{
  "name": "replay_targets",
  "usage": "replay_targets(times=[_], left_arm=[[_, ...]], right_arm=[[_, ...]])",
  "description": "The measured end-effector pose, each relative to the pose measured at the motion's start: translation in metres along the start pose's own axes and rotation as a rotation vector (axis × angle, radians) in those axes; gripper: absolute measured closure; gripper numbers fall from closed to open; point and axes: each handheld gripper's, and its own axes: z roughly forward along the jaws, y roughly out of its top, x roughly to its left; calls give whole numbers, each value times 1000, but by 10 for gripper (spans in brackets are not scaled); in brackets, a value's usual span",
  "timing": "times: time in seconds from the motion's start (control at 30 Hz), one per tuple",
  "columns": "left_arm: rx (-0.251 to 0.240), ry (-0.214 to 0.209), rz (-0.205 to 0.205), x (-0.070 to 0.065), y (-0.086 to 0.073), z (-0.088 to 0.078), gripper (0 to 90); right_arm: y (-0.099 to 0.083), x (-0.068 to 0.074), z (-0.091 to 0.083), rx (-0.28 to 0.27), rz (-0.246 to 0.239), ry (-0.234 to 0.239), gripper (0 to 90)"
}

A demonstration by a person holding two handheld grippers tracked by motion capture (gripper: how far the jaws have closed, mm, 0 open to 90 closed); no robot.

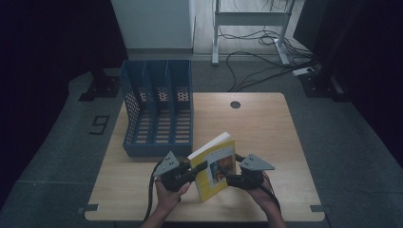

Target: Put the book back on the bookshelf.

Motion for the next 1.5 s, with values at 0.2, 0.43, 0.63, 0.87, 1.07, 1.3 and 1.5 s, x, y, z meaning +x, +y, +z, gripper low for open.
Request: replay_targets(times=[0.2, 0.43, 0.63, 0.87, 1.07, 1.3, 1.5], left_arm=[[-7, 8, -7, 3, 5, -7, 759], [-30, 6, -53, 9, 10, -15, 758], [-41, 5, -61, 11, 12, -20, 758], [-55, 12, -60, 12, 15, -25, 758], [-69, 15, -61, 13, 18, -31, 758], [-89, 22, -62, 15, 21, -37, 758], [-106, 27, -63, 16, 24, -42, 758]], right_arm=[[0, -2, -3, -14, 9, -2, 283], [0, -3, -4, -17, 4, -6, 282], [-1, -3, -2, -6, 2, -5, 280], [-3, -5, -2, -3, 6, -4, 280], [-5, -7, 0, 12, 12, -1, 279], [-8, -9, 2, 25, 15, -2, 277], [-9, -9, 3, 34, 16, 1, 276]])
